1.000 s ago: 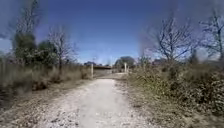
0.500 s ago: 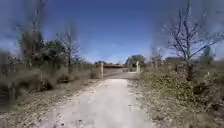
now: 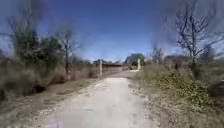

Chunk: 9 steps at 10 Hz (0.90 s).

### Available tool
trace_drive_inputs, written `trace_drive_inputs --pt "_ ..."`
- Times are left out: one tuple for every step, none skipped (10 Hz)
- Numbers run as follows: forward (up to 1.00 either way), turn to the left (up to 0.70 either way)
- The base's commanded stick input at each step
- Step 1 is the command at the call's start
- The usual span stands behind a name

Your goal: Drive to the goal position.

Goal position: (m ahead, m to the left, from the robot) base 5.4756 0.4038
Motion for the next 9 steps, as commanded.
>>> trace_drive_inputs --pt "0.70 0.00" --pt "0.70 0.00" --pt "0.70 0.00" --pt "0.70 0.00" --pt "0.70 0.00" --pt "0.70 0.00" --pt "0.70 0.00" --pt "0.70 0.00" --pt "0.70 0.00"
